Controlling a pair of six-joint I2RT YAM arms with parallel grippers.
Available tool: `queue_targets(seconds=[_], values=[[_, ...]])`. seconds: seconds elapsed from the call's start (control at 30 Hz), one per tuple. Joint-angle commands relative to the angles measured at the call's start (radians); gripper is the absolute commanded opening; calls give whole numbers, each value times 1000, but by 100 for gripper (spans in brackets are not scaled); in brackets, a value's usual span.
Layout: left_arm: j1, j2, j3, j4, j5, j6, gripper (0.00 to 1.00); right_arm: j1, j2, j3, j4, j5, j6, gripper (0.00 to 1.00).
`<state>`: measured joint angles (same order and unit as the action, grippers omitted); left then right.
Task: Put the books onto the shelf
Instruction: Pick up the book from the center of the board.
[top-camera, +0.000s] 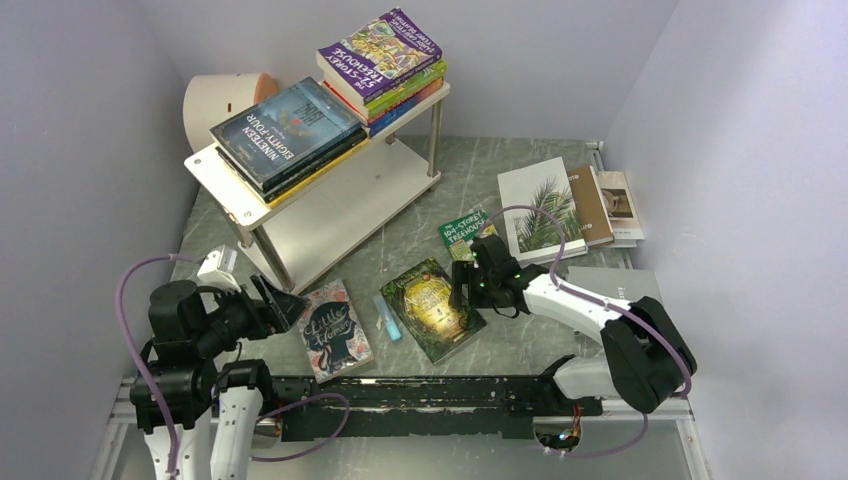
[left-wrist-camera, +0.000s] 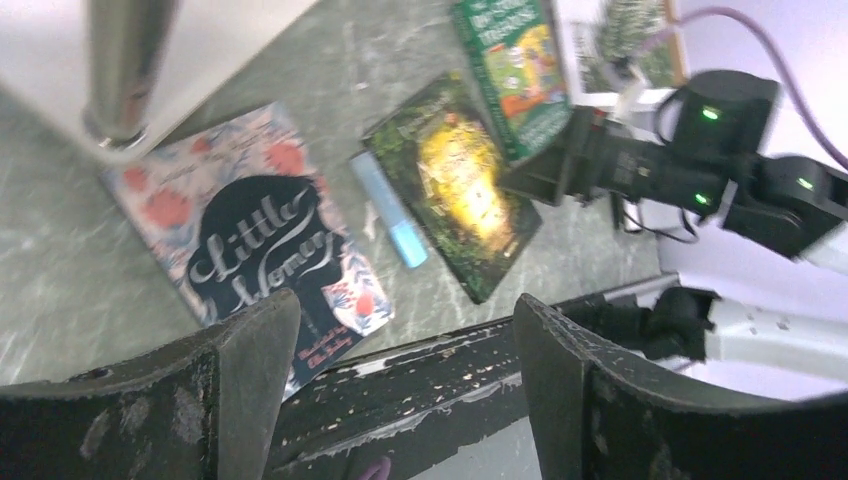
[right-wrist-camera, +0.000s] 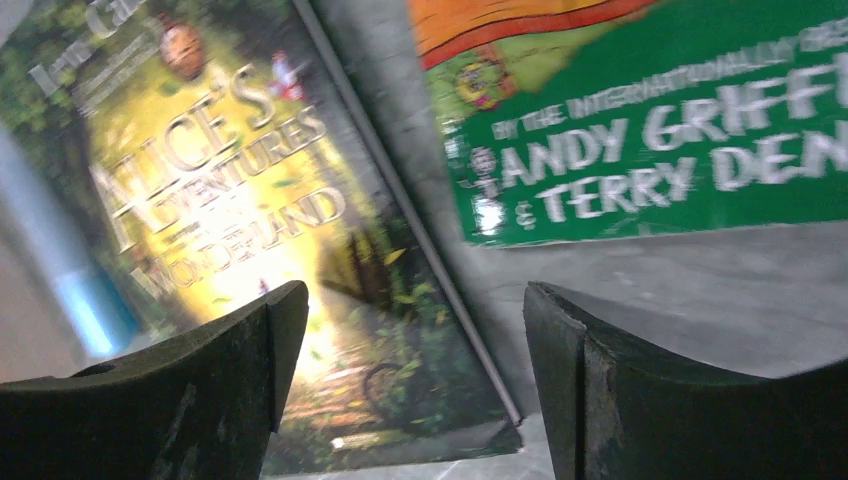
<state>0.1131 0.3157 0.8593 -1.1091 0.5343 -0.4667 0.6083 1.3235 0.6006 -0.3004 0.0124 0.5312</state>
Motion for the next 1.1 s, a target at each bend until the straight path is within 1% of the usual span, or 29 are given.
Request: queue_targets(seconds=[0.0, 0.1, 0.23, 0.27, 0.3, 0.4, 0.5, 0.7, 0.77, 0.83, 1.07], values=[[12, -12, 45, 137, 249, 59, 83, -12, 29, -62, -21, -281, 0, 81], [6, -10, 73, 185, 299, 65, 84, -12, 35, -114, 32, -404, 35, 75], [-4, 12, 135, 212, 324, 77, 84, -13, -15, -178, 121, -469, 66, 63], [-6, 20, 153, 214, 317, 80, 84, -12, -24, -188, 141, -479, 68, 60], [-8, 28, 175, 212, 306, 85, 84, -13, -29, -198, 165, -494, 70, 54], [-8, 65, 252, 205, 255, 95, 84, -12, -28, -213, 252, -555, 90, 42], [-7, 111, 327, 204, 199, 103, 84, -12, -25, -219, 323, -600, 127, 35], [-12, 230, 527, 174, 52, 127, 84, -13, -52, -229, 461, -647, 218, 34], [-11, 256, 561, 185, 52, 129, 84, -12, -56, -232, 512, -653, 261, 35], [-11, 265, 576, 221, 52, 116, 84, -12, -58, -238, 563, -654, 295, 38], [-12, 292, 557, 415, 100, 24, 84, -12, -53, -293, 781, -681, 428, 39]])
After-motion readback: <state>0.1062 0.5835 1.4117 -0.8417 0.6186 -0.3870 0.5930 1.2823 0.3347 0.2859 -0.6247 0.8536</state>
